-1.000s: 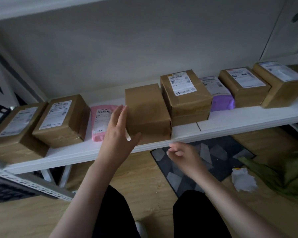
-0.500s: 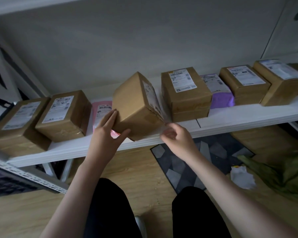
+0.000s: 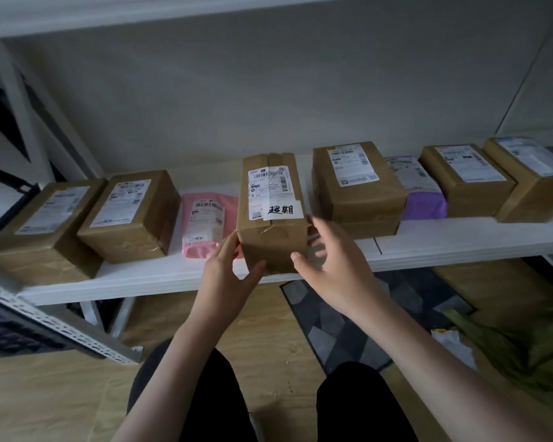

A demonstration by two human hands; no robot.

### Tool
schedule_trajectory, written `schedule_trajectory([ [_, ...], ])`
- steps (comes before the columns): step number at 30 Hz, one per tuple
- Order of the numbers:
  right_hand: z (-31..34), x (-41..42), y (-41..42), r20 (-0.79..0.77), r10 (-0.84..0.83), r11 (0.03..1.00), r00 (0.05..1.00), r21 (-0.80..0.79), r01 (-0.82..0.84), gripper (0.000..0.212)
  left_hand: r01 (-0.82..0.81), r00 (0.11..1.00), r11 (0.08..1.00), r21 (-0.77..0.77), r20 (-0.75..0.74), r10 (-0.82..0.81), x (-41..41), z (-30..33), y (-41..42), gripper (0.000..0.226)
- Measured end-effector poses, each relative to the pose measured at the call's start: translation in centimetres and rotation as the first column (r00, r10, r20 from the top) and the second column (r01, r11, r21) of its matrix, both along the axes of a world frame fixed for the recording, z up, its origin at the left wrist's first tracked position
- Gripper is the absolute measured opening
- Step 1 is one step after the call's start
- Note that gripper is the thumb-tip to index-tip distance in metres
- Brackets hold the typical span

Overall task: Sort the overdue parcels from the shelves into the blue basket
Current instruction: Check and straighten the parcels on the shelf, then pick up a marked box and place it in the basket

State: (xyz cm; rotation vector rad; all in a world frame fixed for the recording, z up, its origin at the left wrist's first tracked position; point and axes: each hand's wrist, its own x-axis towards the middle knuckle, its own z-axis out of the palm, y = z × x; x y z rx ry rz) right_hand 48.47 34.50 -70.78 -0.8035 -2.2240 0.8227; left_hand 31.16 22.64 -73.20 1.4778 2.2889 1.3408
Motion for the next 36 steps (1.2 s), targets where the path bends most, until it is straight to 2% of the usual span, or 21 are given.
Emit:
schedule_trajectory([
  [3,-0.4,0.2,0.5,-0.006,0.001,1.0,1.0,0.014,-0.001,0.056,0.006,1.0,1.0,0.01,-0.007,-0.006,-0.1,0.1,0.2,0.068],
  [6,0.0,-0.4,1.9,0.038,0.006,0.999,0.999,-0.052,-0.004,0.054,0.017,1.0,1.0,-0.021,0.015,-0.016,-0.7,0.8,1.0,0.085],
  [9,0.4,-2.0,3.7,0.091,0.087,0.99,0.992,-0.115,-0.076,0.07,0.038,0.998,0.995,-0.09,0.059,-0.033,-1.9,1.7,2.7,0.105],
  [12,0.3,-3.1,4.4,0.117,0.097,0.989,0.988,-0.123,-0.083,0.083,0.054,0.994,0.996,-0.078,-0.086,-0.061,-2.0,2.1,4.1,0.107],
  [14,0.1,-3.1,4.0,0.096,0.048,0.998,0.994,-0.056,-0.042,0.088,0.065,0.987,0.998,-0.002,-0.146,-0.065,-1.0,2.2,4.0,0.105],
  [17,0.2,-1.9,2.3,0.025,0.025,0.99,0.999,0.14,-0.028,0.097,0.073,0.983,0.988,0.135,-0.177,-0.048,0.5,2.4,2.3,0.107],
  [20,0.0,0.0,0.2,-0.054,0.05,0.955,0.997,0.294,-0.032,0.09,0.089,0.948,0.964,0.25,-0.318,-0.005,1.7,2.6,0.2,0.1],
  [23,-0.2,1.2,-1.2,-0.074,0.048,0.934,0.996,0.358,-0.019,0.084,0.066,0.921,0.957,0.283,-0.386,0.051,3.0,2.7,-1.1,0.096],
  [30,-0.1,1.9,-2.2,-0.089,0.073,0.936,0.993,0.349,-0.037,0.088,0.038,0.949,0.961,0.273,-0.31,0.051,4.0,2.4,-2.3,0.1],
  [36,-0.2,-1.0,-4.6,-0.119,0.217,0.932,0.969,0.319,-0.169,0.09,-0.111,0.969,0.956,0.273,-0.184,0.165,3.6,2.7,-7.6,0.107],
])
